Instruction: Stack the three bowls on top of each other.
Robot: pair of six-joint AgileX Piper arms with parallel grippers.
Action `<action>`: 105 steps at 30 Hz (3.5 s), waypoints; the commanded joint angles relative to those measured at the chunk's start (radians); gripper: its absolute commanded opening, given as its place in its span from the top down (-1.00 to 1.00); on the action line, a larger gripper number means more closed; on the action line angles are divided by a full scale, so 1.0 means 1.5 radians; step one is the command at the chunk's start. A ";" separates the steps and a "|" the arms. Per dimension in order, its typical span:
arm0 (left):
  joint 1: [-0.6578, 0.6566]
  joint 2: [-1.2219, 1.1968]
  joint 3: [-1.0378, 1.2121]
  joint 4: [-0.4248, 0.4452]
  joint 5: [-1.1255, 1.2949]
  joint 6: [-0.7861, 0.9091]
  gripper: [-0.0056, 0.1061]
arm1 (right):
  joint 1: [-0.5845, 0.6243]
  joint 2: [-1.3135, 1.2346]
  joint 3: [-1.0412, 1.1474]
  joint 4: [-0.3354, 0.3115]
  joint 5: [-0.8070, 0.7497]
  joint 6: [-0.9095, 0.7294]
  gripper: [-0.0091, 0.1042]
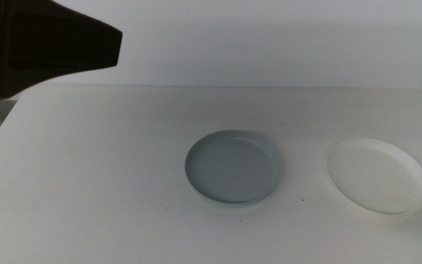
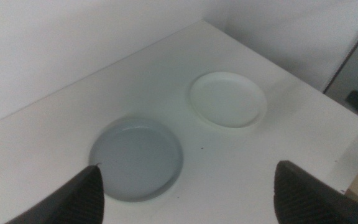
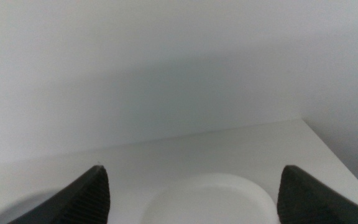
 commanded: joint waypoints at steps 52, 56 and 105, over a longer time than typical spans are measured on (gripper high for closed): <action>0.000 -0.003 0.002 0.011 -0.009 -0.002 -0.78 | -0.151 1.286 -0.855 0.068 0.457 -0.071 -0.35; 0.000 -0.003 0.002 0.011 -0.009 -0.002 -0.78 | -0.151 1.324 -0.855 0.077 0.438 -0.071 -0.17; 0.000 -0.003 0.002 0.010 -0.026 -0.002 -0.78 | 0.167 1.200 -1.053 0.140 0.523 -0.090 -0.79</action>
